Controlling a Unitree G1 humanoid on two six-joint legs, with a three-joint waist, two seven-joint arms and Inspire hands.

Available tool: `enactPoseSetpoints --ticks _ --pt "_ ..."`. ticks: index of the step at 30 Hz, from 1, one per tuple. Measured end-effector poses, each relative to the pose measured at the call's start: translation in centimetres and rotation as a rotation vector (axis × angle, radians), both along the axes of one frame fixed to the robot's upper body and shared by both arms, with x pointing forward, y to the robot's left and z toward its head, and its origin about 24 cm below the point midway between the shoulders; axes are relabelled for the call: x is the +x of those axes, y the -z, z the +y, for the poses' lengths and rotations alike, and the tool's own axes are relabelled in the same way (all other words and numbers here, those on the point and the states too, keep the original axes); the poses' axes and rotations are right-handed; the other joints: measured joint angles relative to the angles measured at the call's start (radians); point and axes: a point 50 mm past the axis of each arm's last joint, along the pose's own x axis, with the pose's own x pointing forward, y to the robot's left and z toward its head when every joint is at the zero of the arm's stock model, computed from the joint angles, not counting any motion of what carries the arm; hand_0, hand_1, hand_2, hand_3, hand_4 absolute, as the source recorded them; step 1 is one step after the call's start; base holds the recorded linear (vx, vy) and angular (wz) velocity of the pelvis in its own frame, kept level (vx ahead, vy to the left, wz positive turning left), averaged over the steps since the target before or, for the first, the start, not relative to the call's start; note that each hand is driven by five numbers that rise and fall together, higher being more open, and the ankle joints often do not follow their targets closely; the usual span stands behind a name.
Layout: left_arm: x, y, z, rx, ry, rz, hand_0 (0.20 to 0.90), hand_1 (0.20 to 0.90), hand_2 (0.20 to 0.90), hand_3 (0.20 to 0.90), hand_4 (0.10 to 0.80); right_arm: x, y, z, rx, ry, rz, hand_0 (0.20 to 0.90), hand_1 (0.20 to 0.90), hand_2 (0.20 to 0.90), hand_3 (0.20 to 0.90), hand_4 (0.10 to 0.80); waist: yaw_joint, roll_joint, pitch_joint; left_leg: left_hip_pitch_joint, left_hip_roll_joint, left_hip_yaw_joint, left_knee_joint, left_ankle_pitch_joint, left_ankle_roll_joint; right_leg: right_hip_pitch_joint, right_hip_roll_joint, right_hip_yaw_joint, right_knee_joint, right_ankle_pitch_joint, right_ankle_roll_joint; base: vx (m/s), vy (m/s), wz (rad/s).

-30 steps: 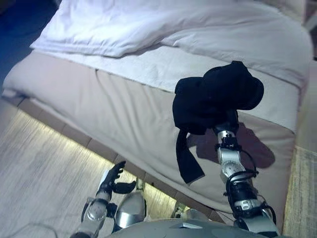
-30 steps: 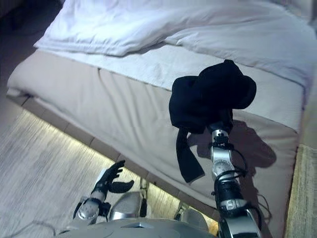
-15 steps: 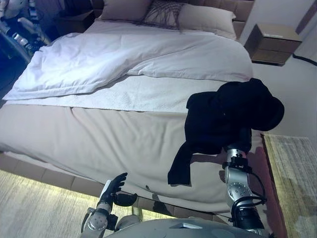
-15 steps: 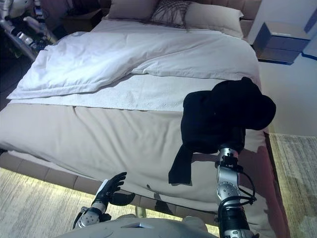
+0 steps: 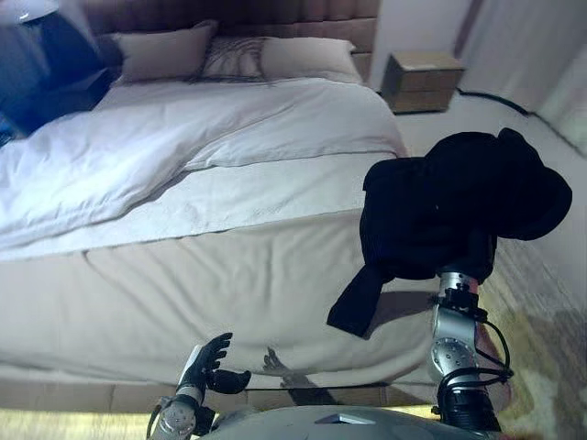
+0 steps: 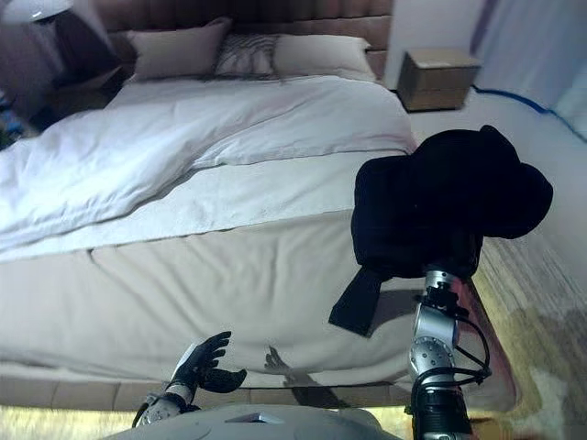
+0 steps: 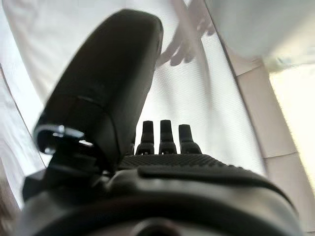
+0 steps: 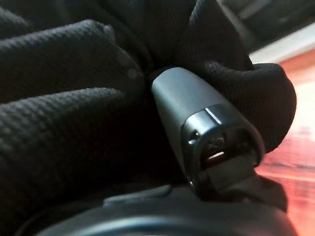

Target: Pick up the clothes from the bed and place them into the basket

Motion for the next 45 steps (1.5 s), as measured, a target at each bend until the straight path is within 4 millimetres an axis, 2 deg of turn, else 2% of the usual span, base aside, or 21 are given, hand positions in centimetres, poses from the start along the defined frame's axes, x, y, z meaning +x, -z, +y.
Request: enactPoseSetpoints --ticks 4,8,11,14,16,17,19,20,21,22,25,27,32,34,35,36,37,39,42,43,45 --pt "1.5 -0.5 1.3 0.038 0.041 -0.017 0.9 0.9 0.9 0.9 0.8 -1.4 2.8 0.3 0.126 0.124 0.139 0.3 0.3 0.3 0.2 0.1 -0.024 -0.061 0.015 0.019 -0.009 0.081 -0.02 0.011 0.014 -0.026 -0.04 -0.009 0.003 -0.013 0.023 -0.021 0.166 -0.59" --pt "2.6 -0.8 1.4 0.056 0.077 -0.018 0.9 0.9 0.9 0.9 0.8 -2.3 3.7 -0.1 0.171 0.178 0.188 0.3 0.3 0.3 0.2 0.1 -0.044 -0.055 0.032 0.038 -0.019 0.187 -0.059 0.043 0.047 -0.089 -0.104 -0.106 0.057 -0.019 0.036 -0.046 0.167 -0.75" --pt "2.6 -0.8 2.0 0.078 0.037 -0.008 0.9 0.9 0.9 0.9 0.8 -1.9 3.9 -0.5 0.17 0.164 0.22 0.3 0.3 0.3 0.2 0.1 -0.003 0.012 0.065 0.058 0.067 0.362 -0.063 0.043 0.059 -0.14 -0.145 -0.417 0.161 -0.017 0.039 -0.206 0.072 -1.39" --pt "2.5 -0.8 2.7 0.098 0.01 -0.007 0.9 0.9 0.9 0.9 0.8 -1.3 3.9 -0.2 0.166 0.134 0.254 0.3 0.3 0.3 0.2 0.1 0.046 0.025 0.072 0.064 0.118 0.456 -0.062 0.044 0.059 -0.133 -0.203 -0.557 0.277 -0.032 0.059 -0.232 0.045 -1.23" --pt "1.9 -0.8 3.4 0.12 -0.016 0.006 0.9 0.9 0.9 0.9 0.8 -0.8 3.9 0.9 0.138 0.081 0.288 0.3 0.3 0.3 0.2 0.1 0.083 0.013 0.066 0.084 0.156 0.531 -0.059 0.041 0.052 -0.087 -0.236 -0.663 0.35 -0.029 0.046 -0.195 0.001 -1.45" --pt "1.2 -0.7 4.0 0.129 -0.046 0.022 0.9 0.9 0.9 0.9 0.8 -0.1 3.8 2.3 0.109 0.007 0.304 0.3 0.3 0.3 0.2 0.1 0.096 -0.005 0.066 0.1 0.173 0.572 -0.032 0.031 0.005 -0.059 -0.213 -0.688 0.315 0.026 0.007 -0.16 -0.077 -1.08" --pt "0.6 -0.2 3.6 0.113 -0.068 0.05 0.9 0.9 0.9 0.9 0.8 0.5 3.8 3.3 0.067 -0.054 0.329 0.3 0.3 0.3 0.2 0.1 0.1 -0.024 0.073 0.063 0.187 0.597 0.038 -0.031 -0.002 -0.051 -0.182 -0.681 0.268 0.031 -0.047 -0.1 -0.196 -1.16" --pt "0.6 -0.1 2.3 0.075 -0.064 0.04 0.9 0.9 0.9 0.9 0.8 0.8 3.5 2.9 0.017 -0.065 0.338 0.3 0.3 0.3 0.2 0.1 0.101 -0.024 0.064 0.084 0.114 0.554 -0.075 -0.024 0.001 -0.05 -0.143 -0.637 0.194 0.04 -0.057 -0.127 -0.258 -1.28" --pt "0.5 0.1 1.6 0.056 -0.069 0.036 0.9 0.9 0.9 0.9 0.8 1.0 3.2 2.4 -0.025 -0.076 0.342 0.3 0.3 0.3 0.2 0.1 0.106 0.005 0.053 0.08 0.116 0.58 -0.066 0.016 0.013 -0.03 -0.076 -0.615 0.125 0.049 -0.052 -0.192 -0.252 -1.45" --pt "0.3 0.0 2.2 0.069 -0.085 0.041 0.9 0.9 0.9 0.9 0.8 1.1 3.8 2.7 -0.025 -0.095 0.374 0.3 0.3 0.3 0.2 0.1 0.123 -0.04 0.051 0.095 0.133 0.618 -0.065 0.033 -0.029 -0.012 -0.066 -0.593 0.068 0.035 -0.039 -0.107 -0.205 -1.19" --pt "1.3 -0.6 2.9 0.081 -0.094 0.005 0.9 0.9 0.9 0.9 0.8 1.0 4.3 2.8 -0.045 -0.124 0.414 0.3 0.3 0.3 0.2 0.1 0.11 -0.111 0.045 0.11 0.165 0.664 -0.065 0.036 -0.055 0.006 -0.004 -0.545 -0.019 0.037 -0.039 -0.098 -0.164 -0.66" --pt "1.9 -0.7 2.4 0.061 -0.076 -0.008 0.9 0.9 0.9 0.9 0.8 1.0 4.2 2.2 -0.054 -0.109 0.417 0.3 0.3 0.3 0.2 0.1 0.094 -0.119 0.044 0.115 0.182 0.679 -0.065 0.04 -0.06 0.004 0.015 -0.53 -0.029 0.035 -0.037 -0.05 -0.121 -0.34" --pt "2.1 -0.7 1.6 0.035 -0.075 -0.029 0.9 0.9 0.9 0.9 0.8 0.7 4.5 0.0 -0.095 -0.069 0.473 0.3 0.3 0.3 0.2 0.1 0.076 -0.09 0.047 0.102 0.199 0.67 -0.001 0.041 -0.073 0.011 0.019 -0.52 -0.03 0.03 -0.043 -0.016 -0.093 -0.06" --pt "1.7 -0.7 2.1 0.043 -0.078 -0.023 0.9 0.9 0.9 0.9 0.8 0.7 5.2 -0.2 -0.093 -0.061 0.529 0.3 0.3 0.3 0.2 0.1 0.092 -0.102 0.058 -0.002 0.199 0.564 0.227 -0.006 -0.096 0.028 -0.003 -0.466 -0.028 0.028 -0.071 -0.018 0.044 -0.3" --pt "1.6 -0.7 2.1 0.045 -0.078 -0.031 0.9 0.9 0.9 0.9 0.8 0.8 5.4 -0.4 -0.11 -0.058 0.559 0.3 0.3 0.3 0.2 0.1 0.111 -0.104 0.053 -0.029 0.172 0.468 0.243 -0.059 -0.127 0.015 -0.015 -0.433 -0.026 0.03 -0.071 -0.021 0.089 -0.46" --pt "1.3 -0.7 2.1 0.045 -0.08 -0.031 0.9 0.9 0.9 0.9 0.8 1.0 5.3 -0.4 -0.116 -0.057 0.565 0.3 0.3 0.3 0.2 0.1 0.125 -0.091 0.051 -0.028 0.152 0.434 0.217 -0.064 -0.128 0.01 -0.015 -0.414 -0.026 0.03 -0.07 0.007 0.082 -0.58" --pt "1.1 -0.6 2.0 0.041 -0.076 -0.031 0.9 0.9 0.9 0.9 0.8 1.7 5.0 -0.6 -0.121 -0.047 0.571 0.3 0.3 0.3 0.2 0.1 0.128 -0.073 0.057 -0.036 0.118 0.38 0.175 -0.062 -0.124 -0.007 -0.013 -0.39 -0.028 0.041 -0.063 0.021 0.077 -0.55" --pt "0.6 -0.4 1.7 0.033 -0.081 -0.013 0.9 0.9 0.9 0.9 0.8 2.9 4.8 -0.8 -0.136 -0.046 0.598 0.3 0.3 0.3 0.2 0.1 0.14 -0.038 0.061 -0.041 0.086 0.361 0.063 -0.039 -0.093 -0.038 0.003 -0.368 -0.03 0.042 -0.06 0.06 0.097 -0.66" --pt "0.8 -0.2 1.5 0.032 -0.078 0.003 0.9 0.9 0.9 0.9 0.8 2.6 5.4 -1.0 -0.136 -0.035 0.648 0.3 0.3 0.3 0.2 0.1 0.147 -0.012 0.069 0.001 0.11 0.397 -0.03 0.03 -0.046 -0.031 0.009 -0.429 -0.025 0.015 -0.022 0.12 0.054 -0.27" --pt "0.9 -0.3 1.4 0.031 -0.067 0.001 0.9 0.9 0.9 0.9 0.8 2.2 5.8 -1.2 -0.128 -0.025 0.673 0.3 0.3 0.3 0.2 0.1 0.153 0.001 0.075 0.023 0.132 0.415 -0.064 0.047 -0.033 -0.042 -0.003 -0.501 0.05 0.014 -0.022 0.114 0.007 -0.01" --pt "1.3 -0.6 1.9 0.044 -0.061 -0.016 0.9 0.9 0.9 0.9 0.8 1.8 6.3 -1.1 -0.121 -0.031 0.694 0.3 0.3 0.3 0.2 0.1 0.15 -0.031 0.067 0.028 0.108 0.409 -0.068 0.047 -0.032 -0.032 -0.058 -0.503 0.091 -0.016 0.006 0.113 0.0 0.01"
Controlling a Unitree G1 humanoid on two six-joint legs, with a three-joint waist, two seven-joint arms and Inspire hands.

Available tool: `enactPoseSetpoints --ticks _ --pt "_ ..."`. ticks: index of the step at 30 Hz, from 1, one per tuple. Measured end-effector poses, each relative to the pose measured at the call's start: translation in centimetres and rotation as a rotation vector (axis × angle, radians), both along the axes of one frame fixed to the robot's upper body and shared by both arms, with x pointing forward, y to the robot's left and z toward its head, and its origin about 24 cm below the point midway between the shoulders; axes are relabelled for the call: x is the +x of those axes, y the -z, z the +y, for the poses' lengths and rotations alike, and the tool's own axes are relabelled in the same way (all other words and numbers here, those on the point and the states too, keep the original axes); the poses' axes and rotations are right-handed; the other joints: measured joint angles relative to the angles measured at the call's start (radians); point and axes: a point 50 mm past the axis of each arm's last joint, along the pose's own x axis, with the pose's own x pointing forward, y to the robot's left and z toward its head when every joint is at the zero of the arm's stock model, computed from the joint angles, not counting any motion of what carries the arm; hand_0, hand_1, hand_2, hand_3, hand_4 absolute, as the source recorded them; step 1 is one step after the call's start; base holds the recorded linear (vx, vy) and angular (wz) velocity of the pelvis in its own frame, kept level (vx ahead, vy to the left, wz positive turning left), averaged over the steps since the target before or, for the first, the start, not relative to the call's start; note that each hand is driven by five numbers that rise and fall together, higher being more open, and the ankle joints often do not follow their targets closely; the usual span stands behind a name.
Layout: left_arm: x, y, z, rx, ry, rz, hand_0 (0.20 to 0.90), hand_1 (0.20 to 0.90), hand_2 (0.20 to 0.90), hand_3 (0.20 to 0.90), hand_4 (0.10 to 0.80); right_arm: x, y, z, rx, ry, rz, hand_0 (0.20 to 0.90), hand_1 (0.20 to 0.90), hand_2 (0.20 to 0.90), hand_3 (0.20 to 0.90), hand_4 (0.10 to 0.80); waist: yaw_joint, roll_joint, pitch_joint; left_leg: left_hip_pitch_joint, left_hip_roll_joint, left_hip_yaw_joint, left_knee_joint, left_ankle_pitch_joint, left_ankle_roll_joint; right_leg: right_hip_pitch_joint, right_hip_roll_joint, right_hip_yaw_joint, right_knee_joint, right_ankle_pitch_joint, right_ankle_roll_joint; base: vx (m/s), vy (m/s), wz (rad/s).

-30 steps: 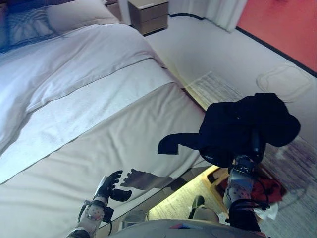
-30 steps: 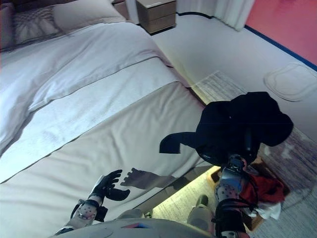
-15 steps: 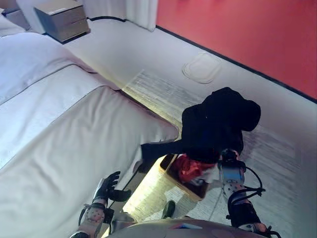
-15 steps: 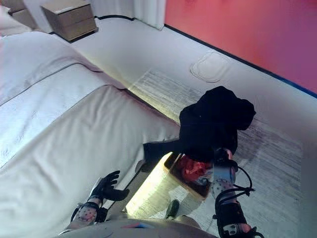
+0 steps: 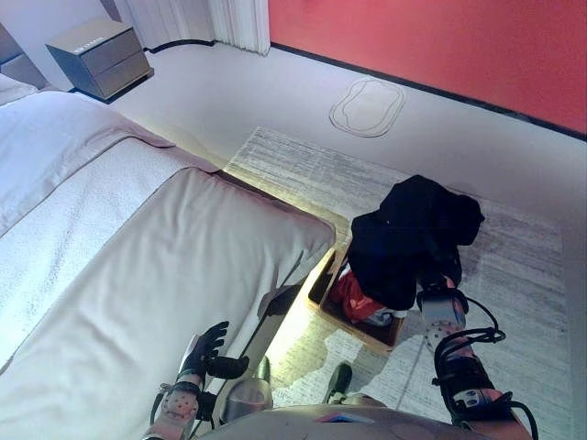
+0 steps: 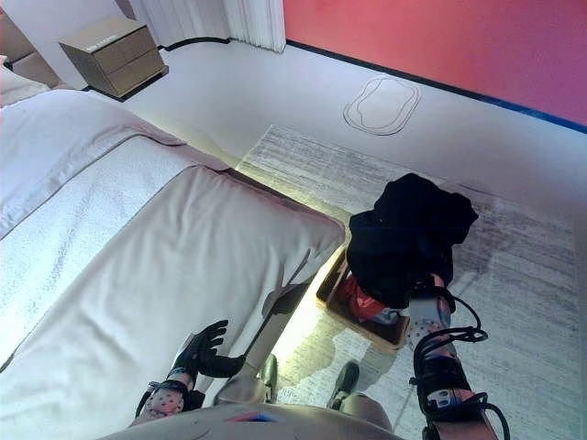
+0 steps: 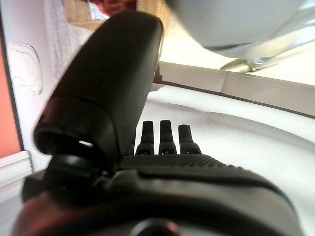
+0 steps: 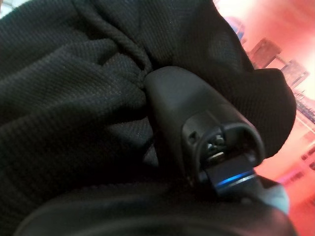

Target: Pick up the clothes from the bed and place them into the basket

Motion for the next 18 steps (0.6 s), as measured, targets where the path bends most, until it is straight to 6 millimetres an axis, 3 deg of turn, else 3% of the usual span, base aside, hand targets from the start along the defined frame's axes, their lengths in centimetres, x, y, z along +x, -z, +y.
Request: enactPoseSetpoints --ticks 7,12,18 --pt "-0.3 0.0 0.4 0.012 0.001 0.01 0.9 0.9 0.9 0.9 0.8 -0.3 0.6 -0.4 -0.021 0.027 0.067 0.3 0.3 0.3 0.2 0.1 -0.002 0.007 -0.004 0.031 0.0 -0.014 0.005 0.011 -0.004 0.087 0.029 0.0 -0.121 0.051 -0.015 0.048 -0.018 0.03" --pt "-0.6 0.1 0.5 0.014 0.0 0.017 0.9 0.9 0.9 0.9 0.8 -0.6 2.0 -1.6 -0.06 0.07 0.187 0.3 0.3 0.3 0.2 0.1 0.003 0.006 -0.02 0.032 -0.004 -0.021 0.005 0.011 -0.005 0.093 0.027 -0.005 -0.117 0.052 -0.015 -0.002 -0.043 0.03" --pt "-0.5 0.0 0.6 0.017 0.006 0.016 0.9 0.9 0.9 0.9 0.8 -0.2 2.2 -3.2 -0.125 0.098 0.291 0.3 0.3 0.3 0.2 0.1 0.005 0.011 -0.023 0.028 -0.013 -0.046 0.005 0.011 -0.005 0.101 0.017 -0.029 -0.117 0.051 -0.015 -0.017 -0.03 0.12"
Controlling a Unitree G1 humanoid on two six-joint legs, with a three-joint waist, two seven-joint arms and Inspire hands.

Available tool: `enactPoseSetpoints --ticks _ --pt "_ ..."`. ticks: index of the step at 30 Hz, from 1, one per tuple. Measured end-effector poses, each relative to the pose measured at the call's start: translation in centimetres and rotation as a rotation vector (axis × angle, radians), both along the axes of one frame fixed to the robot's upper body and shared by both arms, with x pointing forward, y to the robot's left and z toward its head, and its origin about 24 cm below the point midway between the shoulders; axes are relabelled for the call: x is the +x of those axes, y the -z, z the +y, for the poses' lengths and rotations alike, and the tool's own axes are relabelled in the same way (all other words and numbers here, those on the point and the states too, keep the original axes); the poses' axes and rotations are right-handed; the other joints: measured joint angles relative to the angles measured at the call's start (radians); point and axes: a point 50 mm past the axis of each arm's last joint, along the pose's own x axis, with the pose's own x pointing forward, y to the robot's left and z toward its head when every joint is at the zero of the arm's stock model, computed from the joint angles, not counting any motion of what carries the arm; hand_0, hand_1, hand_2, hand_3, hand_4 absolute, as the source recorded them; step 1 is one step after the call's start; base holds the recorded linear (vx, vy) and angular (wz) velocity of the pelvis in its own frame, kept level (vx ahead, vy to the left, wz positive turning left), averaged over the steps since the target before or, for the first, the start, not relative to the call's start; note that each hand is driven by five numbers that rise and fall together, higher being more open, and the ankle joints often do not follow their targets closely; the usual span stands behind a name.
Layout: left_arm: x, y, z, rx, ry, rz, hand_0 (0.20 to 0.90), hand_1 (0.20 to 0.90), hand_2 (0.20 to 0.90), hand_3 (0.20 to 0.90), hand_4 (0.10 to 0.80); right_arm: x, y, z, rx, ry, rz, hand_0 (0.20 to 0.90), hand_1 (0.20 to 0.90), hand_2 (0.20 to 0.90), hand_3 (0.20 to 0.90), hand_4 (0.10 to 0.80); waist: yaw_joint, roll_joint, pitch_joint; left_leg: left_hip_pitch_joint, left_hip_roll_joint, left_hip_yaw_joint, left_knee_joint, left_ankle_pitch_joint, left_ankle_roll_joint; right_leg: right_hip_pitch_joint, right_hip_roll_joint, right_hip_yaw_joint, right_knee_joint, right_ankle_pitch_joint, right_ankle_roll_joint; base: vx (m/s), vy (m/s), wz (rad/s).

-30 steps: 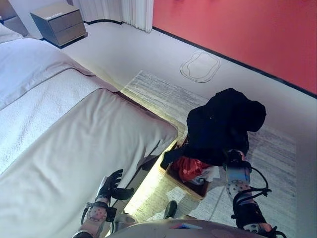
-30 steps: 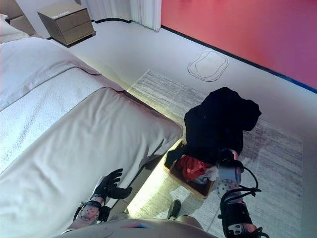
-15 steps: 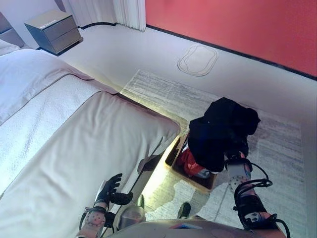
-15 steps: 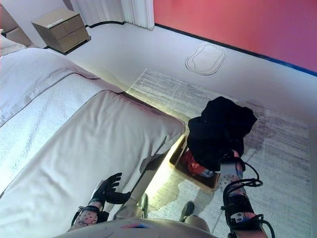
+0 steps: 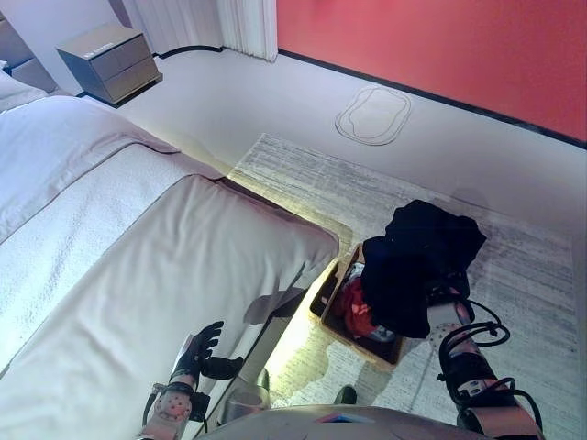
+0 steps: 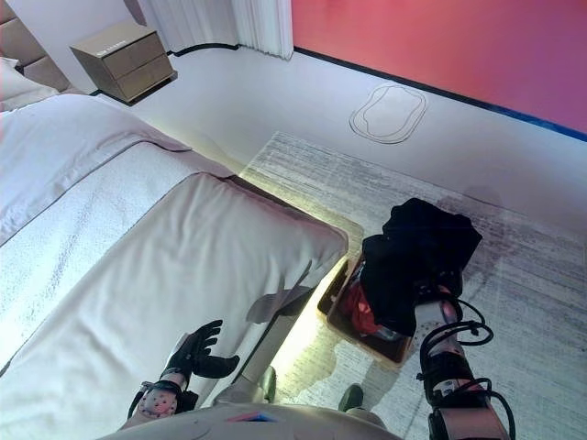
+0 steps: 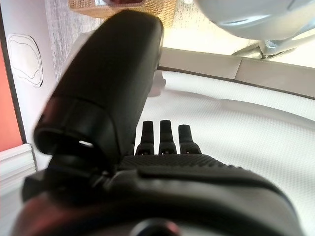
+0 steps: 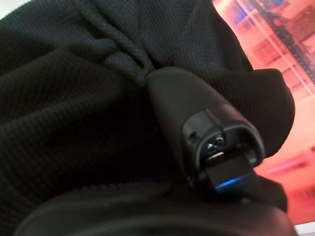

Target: Pick up the clothes from the bed and place them into the basket

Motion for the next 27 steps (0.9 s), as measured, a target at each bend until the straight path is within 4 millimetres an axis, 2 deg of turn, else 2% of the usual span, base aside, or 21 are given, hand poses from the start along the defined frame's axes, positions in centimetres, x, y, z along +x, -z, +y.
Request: enactPoseSetpoints --ticks 7,14,15,16,27 --pt "-0.9 0.3 0.1 0.013 0.026 0.036 0.9 0.9 0.9 0.9 0.8 0.4 0.2 -1.7 -0.053 0.038 0.142 0.3 0.3 0.3 0.2 0.1 0.008 0.026 -0.014 0.0 -0.008 -0.007 0.0 -0.001 0.0 0.004 -0.009 -0.005 -0.005 -0.001 0.001 0.001 -0.001 0.02" --pt "-1.3 0.5 0.2 0.016 0.023 0.053 0.9 0.9 0.9 0.9 0.8 -0.4 0.8 -2.8 -0.063 0.07 0.215 0.3 0.3 0.3 0.2 0.1 0.011 0.049 -0.025 -0.003 -0.007 -0.014 0.0 -0.001 0.0 0.004 -0.01 -0.014 -0.005 -0.002 0.002 0.005 0.008 0.03" --pt "-1.3 0.5 0.2 0.016 0.024 0.053 0.9 0.9 0.9 0.9 0.8 -0.5 0.9 -2.9 -0.064 0.072 0.218 0.34 0.34 0.34 0.247 0.147 0.01 0.051 -0.024 -0.004 -0.008 -0.017 0.0 -0.001 0.0 0.005 -0.01 -0.018 -0.005 -0.002 0.003 0.009 0.007 0.07" --pt "-1.2 0.5 0.2 0.016 0.024 0.052 0.9 0.9 0.9 0.9 0.8 -0.5 0.8 -2.9 -0.066 0.074 0.219 0.9 0.9 0.9 0.9 0.8 0.006 0.054 -0.023 -0.006 -0.008 -0.02 0.0 -0.001 0.0 0.005 -0.011 -0.022 -0.005 -0.002 0.003 0.011 0.007 0.08" --pt "-1.3 0.6 -0.4 0.004 0.059 0.062 0.9 0.9 0.9 0.9 0.8 -0.6 0.9 -3.1 -0.068 0.086 0.231 0.9 0.9 0.9 0.9 0.8 0.006 0.071 -0.017 -0.011 -0.009 -0.027 0.0 0.001 0.0 0.003 -0.011 -0.027 -0.005 -0.002 0.002 0.002 0.001 0.01"
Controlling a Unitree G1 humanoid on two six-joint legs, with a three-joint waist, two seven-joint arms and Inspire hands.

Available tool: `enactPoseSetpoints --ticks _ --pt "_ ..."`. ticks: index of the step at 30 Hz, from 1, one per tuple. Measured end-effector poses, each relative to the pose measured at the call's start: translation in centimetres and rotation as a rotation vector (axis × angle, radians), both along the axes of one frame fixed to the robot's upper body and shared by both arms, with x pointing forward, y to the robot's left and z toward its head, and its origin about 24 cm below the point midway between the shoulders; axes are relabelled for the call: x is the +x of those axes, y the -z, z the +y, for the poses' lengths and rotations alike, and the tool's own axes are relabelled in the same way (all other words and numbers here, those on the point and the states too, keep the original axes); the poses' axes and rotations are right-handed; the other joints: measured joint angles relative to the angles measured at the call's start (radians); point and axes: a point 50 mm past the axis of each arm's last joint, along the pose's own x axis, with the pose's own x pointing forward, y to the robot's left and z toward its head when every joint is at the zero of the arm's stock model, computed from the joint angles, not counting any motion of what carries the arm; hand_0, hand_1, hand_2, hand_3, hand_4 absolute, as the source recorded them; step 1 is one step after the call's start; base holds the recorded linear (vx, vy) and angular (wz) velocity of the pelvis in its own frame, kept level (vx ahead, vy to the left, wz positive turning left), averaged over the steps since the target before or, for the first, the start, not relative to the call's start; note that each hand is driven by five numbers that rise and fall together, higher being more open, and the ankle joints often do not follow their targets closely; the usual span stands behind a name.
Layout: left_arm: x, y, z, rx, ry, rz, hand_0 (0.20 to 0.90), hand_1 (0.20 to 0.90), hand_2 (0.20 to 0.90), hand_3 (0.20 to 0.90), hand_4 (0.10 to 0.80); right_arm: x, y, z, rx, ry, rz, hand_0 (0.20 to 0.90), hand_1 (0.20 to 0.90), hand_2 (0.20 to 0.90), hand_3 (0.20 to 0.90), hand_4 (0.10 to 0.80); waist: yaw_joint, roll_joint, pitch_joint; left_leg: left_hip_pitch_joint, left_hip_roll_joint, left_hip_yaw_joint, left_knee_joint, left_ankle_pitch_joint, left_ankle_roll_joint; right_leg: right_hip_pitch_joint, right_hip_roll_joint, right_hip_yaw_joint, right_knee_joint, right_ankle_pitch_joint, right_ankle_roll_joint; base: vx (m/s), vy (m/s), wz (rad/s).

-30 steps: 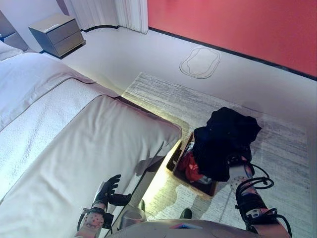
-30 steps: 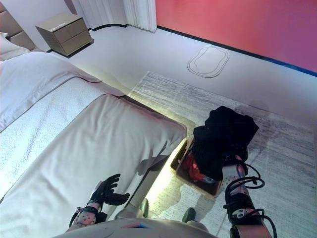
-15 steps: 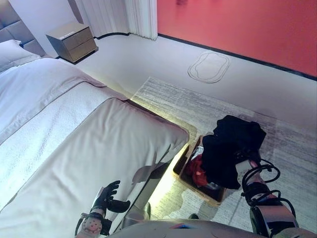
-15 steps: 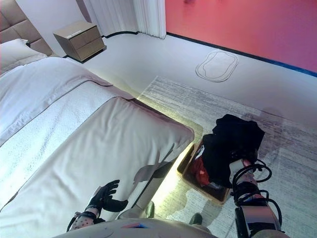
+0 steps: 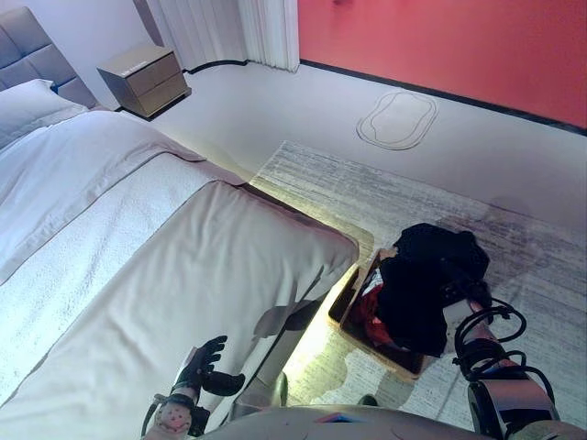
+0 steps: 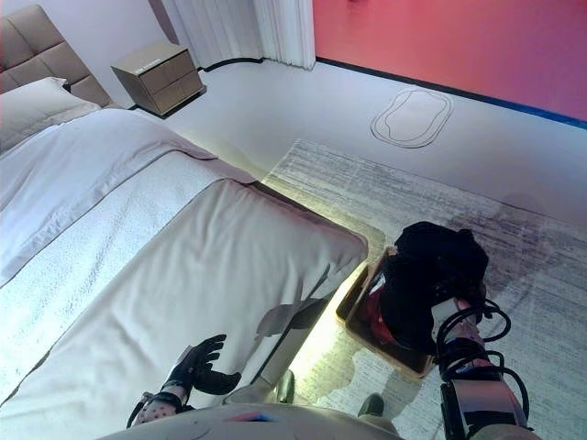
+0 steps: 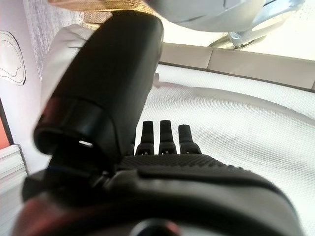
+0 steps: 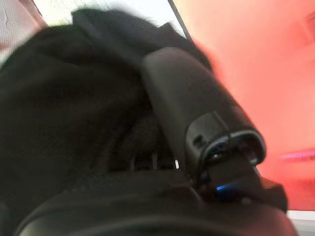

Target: Pick up the clothes from the bed and place them into the basket

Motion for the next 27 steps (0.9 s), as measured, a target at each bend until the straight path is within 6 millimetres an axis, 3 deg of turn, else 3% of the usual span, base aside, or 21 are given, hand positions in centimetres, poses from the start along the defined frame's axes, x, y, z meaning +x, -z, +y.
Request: enactPoseSetpoints --ticks 23,27 --pt "0.0 0.0 0.0 -0.003 0.002 0.0 0.9 0.9 0.9 0.9 0.8 0.2 0.0 0.2 0.009 -0.048 -0.041 0.9 0.9 0.9 0.9 0.8 -0.009 0.0 0.003 0.0 0.0 -0.001 0.0 0.0 0.0 0.001 0.0 -0.001 0.0 0.0 0.0 -0.004 0.002 0.0" --pt "0.0 0.0 -0.2 -0.008 0.003 -0.001 0.9 0.9 0.9 0.9 0.8 -1.0 1.1 0.3 -0.004 -0.08 0.002 0.9 0.9 0.9 0.9 0.8 -0.013 -0.003 0.005 0.003 0.0 0.0 0.0 0.0 0.0 0.003 0.0 0.001 0.0 0.0 0.0 -0.016 0.006 -0.01"
